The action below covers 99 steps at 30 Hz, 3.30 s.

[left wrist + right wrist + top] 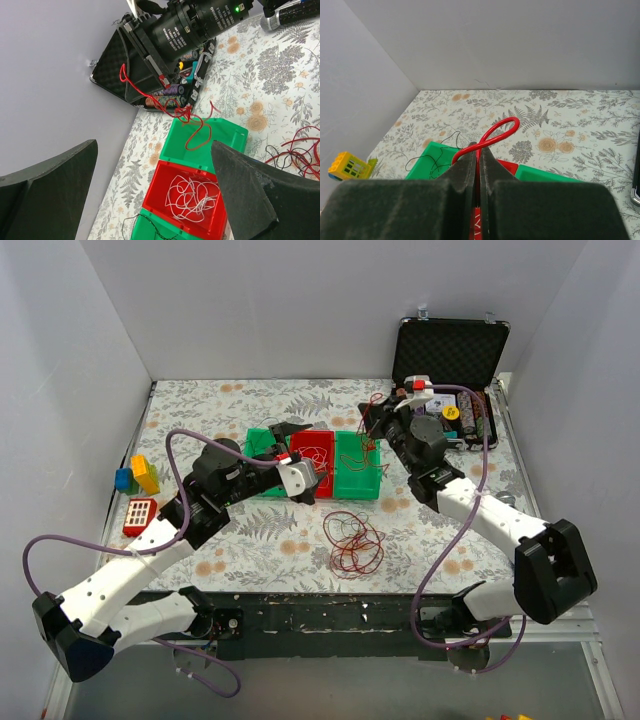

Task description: Untangle the cables

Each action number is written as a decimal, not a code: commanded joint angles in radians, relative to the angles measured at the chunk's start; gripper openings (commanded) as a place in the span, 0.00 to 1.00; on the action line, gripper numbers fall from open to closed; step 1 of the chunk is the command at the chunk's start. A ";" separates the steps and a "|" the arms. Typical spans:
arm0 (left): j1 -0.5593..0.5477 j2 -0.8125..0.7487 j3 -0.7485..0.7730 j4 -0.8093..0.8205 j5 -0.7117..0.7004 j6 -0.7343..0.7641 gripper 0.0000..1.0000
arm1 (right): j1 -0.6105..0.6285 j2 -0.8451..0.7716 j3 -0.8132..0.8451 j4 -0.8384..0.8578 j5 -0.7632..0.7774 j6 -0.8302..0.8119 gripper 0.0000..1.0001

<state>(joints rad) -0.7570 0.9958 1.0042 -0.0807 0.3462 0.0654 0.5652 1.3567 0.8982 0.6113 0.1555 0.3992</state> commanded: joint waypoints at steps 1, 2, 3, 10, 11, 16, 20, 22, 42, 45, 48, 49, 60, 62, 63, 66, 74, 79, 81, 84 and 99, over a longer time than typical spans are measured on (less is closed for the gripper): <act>-0.005 -0.010 0.013 0.010 -0.019 0.022 0.98 | -0.016 0.036 0.015 0.085 0.023 0.056 0.01; -0.005 -0.009 0.013 0.010 -0.019 0.024 0.98 | -0.019 0.044 0.016 0.090 0.021 0.062 0.01; -0.005 -0.009 0.016 0.010 -0.018 0.028 0.98 | -0.018 0.051 0.019 0.090 0.021 0.067 0.01; -0.005 -0.013 0.013 0.010 -0.021 0.039 0.98 | -0.027 0.105 0.028 0.117 0.007 0.118 0.01; -0.005 -0.014 0.013 0.009 -0.021 0.042 0.98 | -0.027 0.107 0.036 0.120 -0.002 0.122 0.01; -0.005 -0.016 0.010 0.009 -0.019 0.059 0.98 | -0.027 0.093 0.068 0.120 -0.019 0.115 0.01; -0.005 -0.016 0.010 0.009 -0.018 0.070 0.98 | -0.027 0.081 0.087 0.122 -0.043 0.096 0.01; -0.005 -0.013 0.008 0.009 -0.016 0.071 0.98 | -0.025 0.076 0.099 0.128 -0.071 0.086 0.01; -0.005 -0.019 -0.003 0.021 -0.027 0.086 0.98 | -0.013 0.130 0.104 0.154 -0.199 0.112 0.01; -0.005 -0.019 -0.009 0.024 -0.027 0.094 0.98 | -0.036 0.148 0.067 0.153 -0.186 0.145 0.01; -0.005 -0.020 -0.013 0.029 -0.021 0.099 0.98 | -0.074 0.183 0.028 0.160 -0.217 0.200 0.01; -0.005 -0.019 -0.015 0.030 -0.019 0.099 0.98 | -0.085 0.200 0.015 0.169 -0.232 0.216 0.01; -0.005 -0.017 -0.016 0.030 -0.021 0.108 0.98 | -0.093 0.259 0.034 0.091 -0.248 0.159 0.01; -0.005 -0.016 -0.013 0.032 -0.018 0.109 0.98 | -0.070 0.233 0.053 0.079 -0.209 0.103 0.01; -0.005 -0.014 -0.015 0.032 -0.018 0.109 0.98 | -0.070 0.217 0.059 0.080 -0.202 0.086 0.01; -0.007 -0.013 -0.015 0.033 -0.019 0.113 0.98 | -0.068 0.177 0.077 0.074 -0.195 0.047 0.01; -0.005 -0.013 -0.015 0.041 -0.021 0.119 0.98 | -0.047 0.173 0.130 0.039 -0.223 0.032 0.01; -0.005 -0.019 -0.018 0.038 -0.027 0.122 0.98 | -0.018 0.179 0.140 0.047 -0.214 0.012 0.01; -0.005 -0.019 -0.018 0.041 -0.029 0.126 0.98 | -0.008 0.171 0.145 0.057 -0.208 -0.005 0.01; -0.005 -0.022 -0.021 0.041 -0.030 0.129 0.98 | -0.005 0.159 0.160 0.068 -0.214 -0.017 0.01; -0.005 -0.033 -0.030 0.052 -0.036 0.129 0.98 | -0.005 0.196 0.131 0.113 -0.266 0.078 0.01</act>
<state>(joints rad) -0.7570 0.9909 0.9878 -0.0391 0.3214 0.1871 0.5606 1.5429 1.0443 0.6476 -0.1074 0.4278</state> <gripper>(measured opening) 0.981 0.040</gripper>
